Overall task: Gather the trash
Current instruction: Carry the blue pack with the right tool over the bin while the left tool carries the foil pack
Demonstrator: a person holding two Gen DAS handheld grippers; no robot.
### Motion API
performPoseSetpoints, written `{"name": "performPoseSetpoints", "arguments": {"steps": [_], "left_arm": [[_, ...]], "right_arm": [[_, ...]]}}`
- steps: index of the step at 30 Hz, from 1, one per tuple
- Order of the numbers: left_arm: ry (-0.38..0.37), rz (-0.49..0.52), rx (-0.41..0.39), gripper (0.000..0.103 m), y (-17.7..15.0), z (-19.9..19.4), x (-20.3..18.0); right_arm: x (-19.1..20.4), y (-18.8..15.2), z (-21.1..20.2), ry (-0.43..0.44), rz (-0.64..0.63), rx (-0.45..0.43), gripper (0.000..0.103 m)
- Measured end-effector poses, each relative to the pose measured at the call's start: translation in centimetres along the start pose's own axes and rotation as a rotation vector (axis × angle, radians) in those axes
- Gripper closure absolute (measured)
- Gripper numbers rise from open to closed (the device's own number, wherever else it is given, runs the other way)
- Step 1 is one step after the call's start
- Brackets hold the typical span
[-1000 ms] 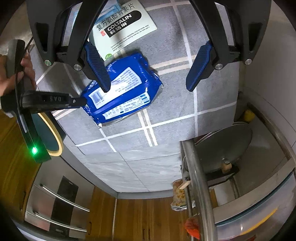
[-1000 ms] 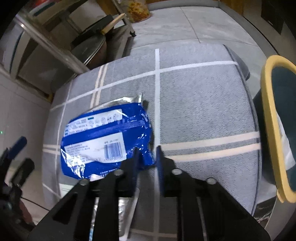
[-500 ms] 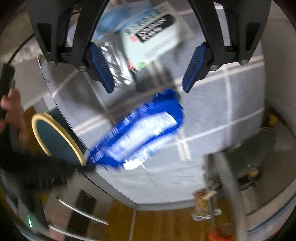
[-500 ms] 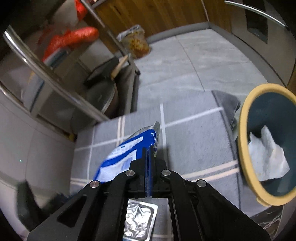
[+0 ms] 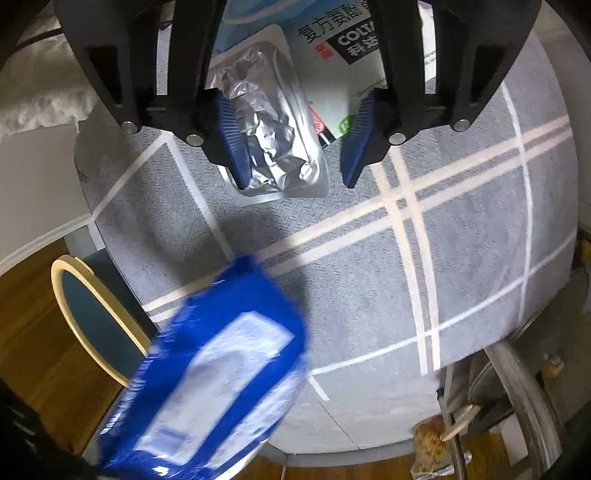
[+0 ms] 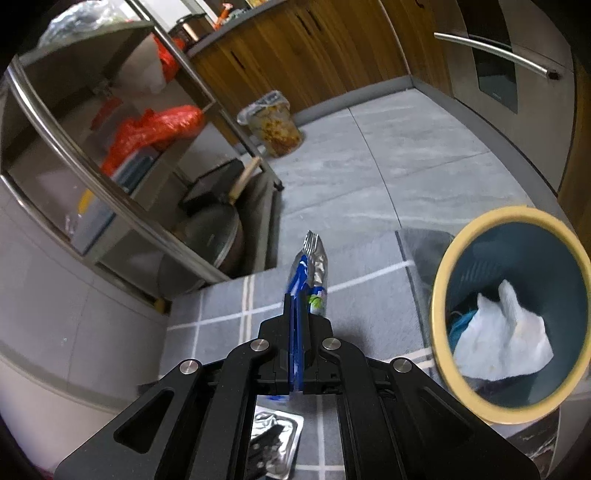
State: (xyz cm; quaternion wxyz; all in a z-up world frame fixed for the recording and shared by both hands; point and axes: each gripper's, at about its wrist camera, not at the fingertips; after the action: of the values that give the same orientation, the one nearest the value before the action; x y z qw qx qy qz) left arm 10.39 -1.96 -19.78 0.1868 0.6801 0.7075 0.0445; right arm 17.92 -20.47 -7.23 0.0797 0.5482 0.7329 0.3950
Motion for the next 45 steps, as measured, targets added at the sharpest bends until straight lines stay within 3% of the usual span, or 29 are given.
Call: {"name": "performPoseSetpoints", "arguments": {"steps": [8, 16, 31, 38, 45], "left_arm": [[0.0, 0.035, -0.076, 0.087, 0.7, -1.4, -1.2], [-0.012, 0.121, -0.139, 0.096, 1.1, -3.1, -4.4], [-0.085, 0.191, -0.379, 0.096, 4.2, -9.5, -11.8], [-0.135, 0.258, -0.423, 0.096, 3.9, -10.4, -16.6], [-0.151, 0.342, -0.41, 0.096, 4.3, -9.2, -21.5]], "right_arm": [[0.7, 1.3, -3.4, 0.002, -0.043, -0.073, 0.101], [0.8, 2.1, -6.6, -0.002, -0.079, -0.129, 0.101], [-4.8, 2.9, -13.4, -0.161, -0.053, -0.26, 0.101], [-8.8, 2.2, -16.4, -0.258, -0.034, -0.291, 0.101], [-12.3, 1.2, -16.4, -0.361, -0.031, -0.248, 0.102]]}}
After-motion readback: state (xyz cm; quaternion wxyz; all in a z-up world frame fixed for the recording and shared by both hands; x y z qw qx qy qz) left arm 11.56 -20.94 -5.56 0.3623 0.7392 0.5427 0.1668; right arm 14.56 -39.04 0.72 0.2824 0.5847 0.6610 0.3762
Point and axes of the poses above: each gripper's, at about its wrist camera, not at the fingertips, and z roughly the way its jaws point, x to its left, y to its top, and after that the axes turned 14 degrees about -z, right-handed
